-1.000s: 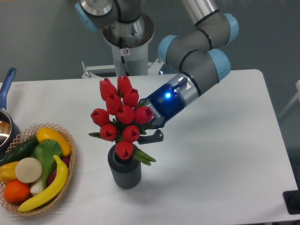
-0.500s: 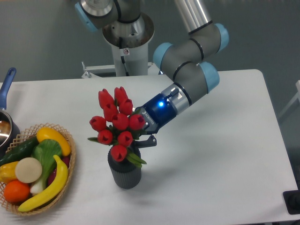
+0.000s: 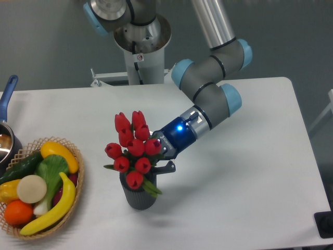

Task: Insert the flowers into the vase
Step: 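Open the gripper to release the tulips in the vase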

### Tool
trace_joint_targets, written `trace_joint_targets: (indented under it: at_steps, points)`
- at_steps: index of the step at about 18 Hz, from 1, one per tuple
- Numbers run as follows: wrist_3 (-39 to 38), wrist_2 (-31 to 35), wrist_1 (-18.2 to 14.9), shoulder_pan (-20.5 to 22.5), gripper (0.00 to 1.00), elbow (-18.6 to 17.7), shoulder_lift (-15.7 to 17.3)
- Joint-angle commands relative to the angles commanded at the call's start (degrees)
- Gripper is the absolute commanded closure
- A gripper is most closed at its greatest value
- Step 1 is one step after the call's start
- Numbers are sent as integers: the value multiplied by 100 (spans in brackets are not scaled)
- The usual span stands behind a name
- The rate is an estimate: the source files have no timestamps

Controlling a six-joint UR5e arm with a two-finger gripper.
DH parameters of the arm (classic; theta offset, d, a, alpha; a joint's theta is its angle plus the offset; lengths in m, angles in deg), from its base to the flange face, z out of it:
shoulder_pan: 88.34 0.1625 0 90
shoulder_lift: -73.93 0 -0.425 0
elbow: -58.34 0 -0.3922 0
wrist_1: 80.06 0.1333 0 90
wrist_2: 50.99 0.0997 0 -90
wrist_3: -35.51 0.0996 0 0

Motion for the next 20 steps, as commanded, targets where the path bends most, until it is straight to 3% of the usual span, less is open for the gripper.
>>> trace_joint_targets:
  at_steps: [3, 8, 11, 20]
  points:
    - [0, 0, 0, 79, 34, -193, 17]
    - [-35, 9, 0, 141, 19, -307, 70]
    - [-62, 9, -9, 185, 3, -351, 79]
    - [-158, -9, 0, 685, 0, -922, 597]
